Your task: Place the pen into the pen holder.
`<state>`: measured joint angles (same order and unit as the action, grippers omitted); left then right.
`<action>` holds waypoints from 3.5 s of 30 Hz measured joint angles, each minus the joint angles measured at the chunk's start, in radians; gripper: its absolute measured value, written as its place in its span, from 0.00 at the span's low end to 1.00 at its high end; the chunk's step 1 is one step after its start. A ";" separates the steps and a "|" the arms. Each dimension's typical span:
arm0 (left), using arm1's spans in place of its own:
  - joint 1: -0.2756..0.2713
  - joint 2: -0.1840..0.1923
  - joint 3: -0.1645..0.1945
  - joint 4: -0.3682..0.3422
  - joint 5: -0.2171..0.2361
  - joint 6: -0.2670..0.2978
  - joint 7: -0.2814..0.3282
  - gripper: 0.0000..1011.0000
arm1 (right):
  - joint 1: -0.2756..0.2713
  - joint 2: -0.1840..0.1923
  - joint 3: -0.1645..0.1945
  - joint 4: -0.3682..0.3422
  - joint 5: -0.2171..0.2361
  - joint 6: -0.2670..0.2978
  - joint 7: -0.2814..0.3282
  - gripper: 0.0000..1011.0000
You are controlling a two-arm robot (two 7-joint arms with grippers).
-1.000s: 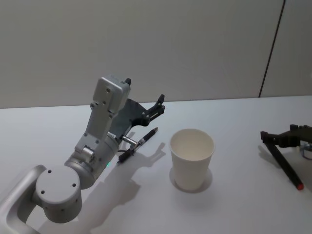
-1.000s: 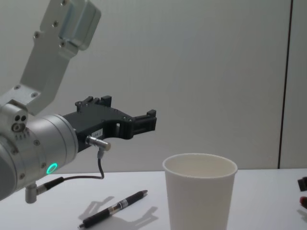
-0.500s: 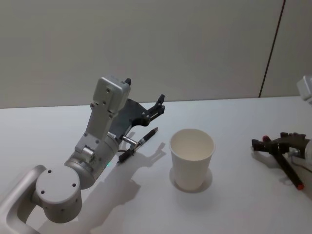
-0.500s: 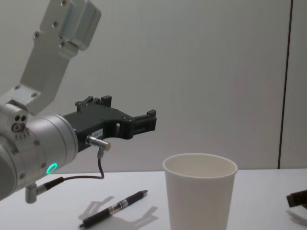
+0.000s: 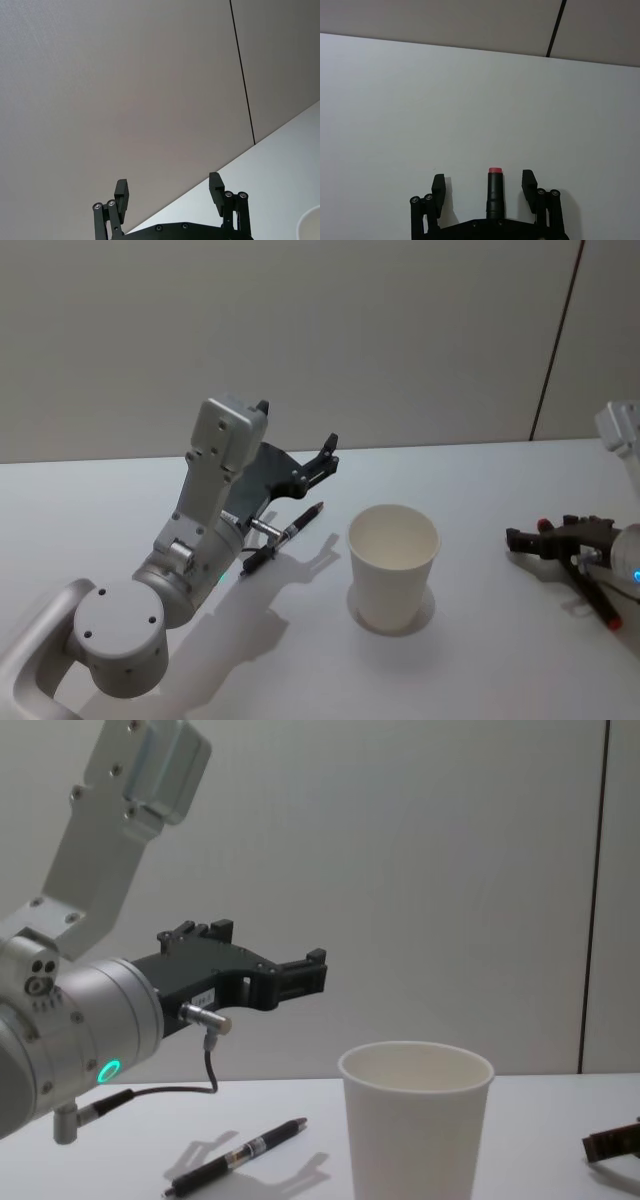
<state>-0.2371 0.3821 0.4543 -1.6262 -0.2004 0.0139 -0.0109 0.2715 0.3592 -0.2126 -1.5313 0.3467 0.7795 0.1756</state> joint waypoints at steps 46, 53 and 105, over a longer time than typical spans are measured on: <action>0.000 0.000 0.000 0.000 0.000 0.000 0.000 0.99 | 0.006 -0.014 -0.010 0.024 -0.003 -0.006 -0.001 0.68; 0.000 0.000 0.000 0.000 0.000 0.000 0.000 0.99 | 0.006 -0.014 -0.010 0.024 -0.003 -0.006 -0.001 0.64; 0.000 0.000 0.000 0.000 0.000 0.000 0.000 0.99 | 0.006 -0.014 -0.011 0.025 -0.003 -0.006 0.000 0.29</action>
<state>-0.2371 0.3821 0.4542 -1.6262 -0.2004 0.0138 -0.0109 0.2773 0.3452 -0.2235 -1.5062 0.3433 0.7733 0.1755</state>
